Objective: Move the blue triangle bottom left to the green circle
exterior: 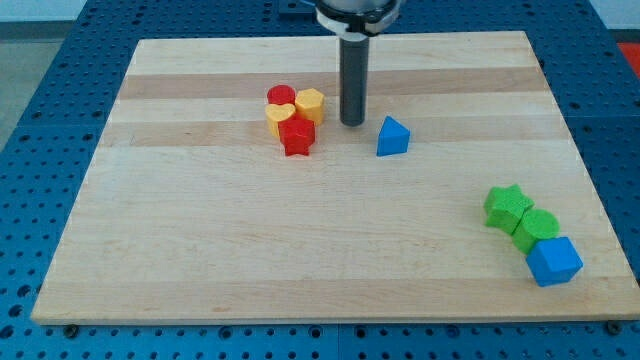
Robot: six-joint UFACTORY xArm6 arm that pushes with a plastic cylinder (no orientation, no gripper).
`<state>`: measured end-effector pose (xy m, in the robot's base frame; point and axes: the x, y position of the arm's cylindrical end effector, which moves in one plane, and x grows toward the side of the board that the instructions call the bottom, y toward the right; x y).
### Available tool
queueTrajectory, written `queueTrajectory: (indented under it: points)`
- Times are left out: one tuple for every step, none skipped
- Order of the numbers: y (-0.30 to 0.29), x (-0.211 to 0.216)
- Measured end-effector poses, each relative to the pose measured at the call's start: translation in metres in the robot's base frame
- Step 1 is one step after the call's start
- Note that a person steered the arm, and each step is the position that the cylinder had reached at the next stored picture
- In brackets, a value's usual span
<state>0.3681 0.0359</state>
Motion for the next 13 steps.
queueTrajectory:
  points:
    - [0.026,0.011]
    - [0.039,0.026]
    - [0.047,0.042]
    - [0.052,0.061]
    - [0.054,0.08]
    - [0.054,0.101]
    - [0.055,0.122]
    - [0.056,0.142]
    - [0.066,0.159]
    - [0.075,0.176]
    - [0.079,0.183]
    - [0.059,0.185]
    - [0.048,0.201]
